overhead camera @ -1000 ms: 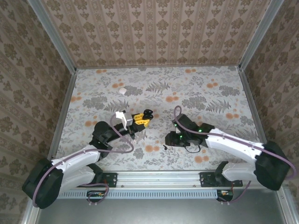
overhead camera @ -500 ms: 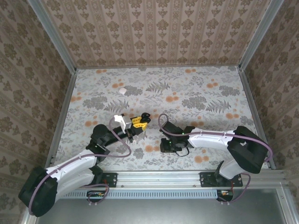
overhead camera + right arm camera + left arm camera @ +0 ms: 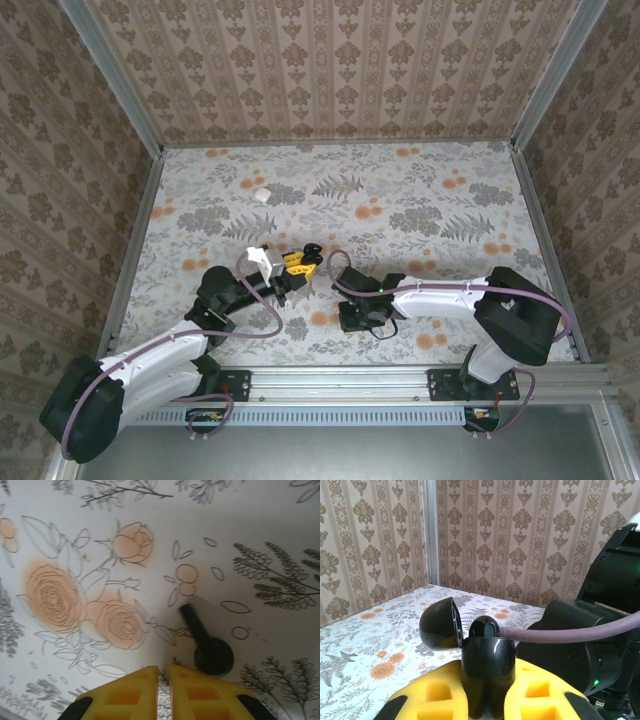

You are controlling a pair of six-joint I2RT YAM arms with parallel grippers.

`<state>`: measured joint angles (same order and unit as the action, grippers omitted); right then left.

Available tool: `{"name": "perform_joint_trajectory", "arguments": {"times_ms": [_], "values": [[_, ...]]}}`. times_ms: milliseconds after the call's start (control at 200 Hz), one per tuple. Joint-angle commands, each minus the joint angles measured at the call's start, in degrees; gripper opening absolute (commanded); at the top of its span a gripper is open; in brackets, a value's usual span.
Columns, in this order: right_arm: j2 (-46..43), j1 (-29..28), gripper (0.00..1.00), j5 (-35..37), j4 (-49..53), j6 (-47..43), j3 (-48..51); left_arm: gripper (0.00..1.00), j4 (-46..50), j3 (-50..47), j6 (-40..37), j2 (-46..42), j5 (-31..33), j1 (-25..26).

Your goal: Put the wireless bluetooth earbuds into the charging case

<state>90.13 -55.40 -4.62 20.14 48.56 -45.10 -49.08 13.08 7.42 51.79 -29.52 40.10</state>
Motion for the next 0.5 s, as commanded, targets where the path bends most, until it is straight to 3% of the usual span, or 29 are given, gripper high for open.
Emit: {"name": "perform_joint_trajectory", "arguments": {"times_ms": [0,180,495], "values": [[0.7,-0.2,0.14,3.7,4.5,-0.6,-2.2,0.0,-1.0,0.0,-1.0,-0.1,0.0,0.4],[0.1,0.4,0.13,8.0,9.1,-1.4,-3.3,0.0,-1.0,0.1,-1.1,-0.1,-0.1,0.4],[0.8,4.4,0.11,9.2,9.1,-4.0,-4.6,0.0,-1.0,0.5,-0.8,0.3,-0.5,0.5]]}}
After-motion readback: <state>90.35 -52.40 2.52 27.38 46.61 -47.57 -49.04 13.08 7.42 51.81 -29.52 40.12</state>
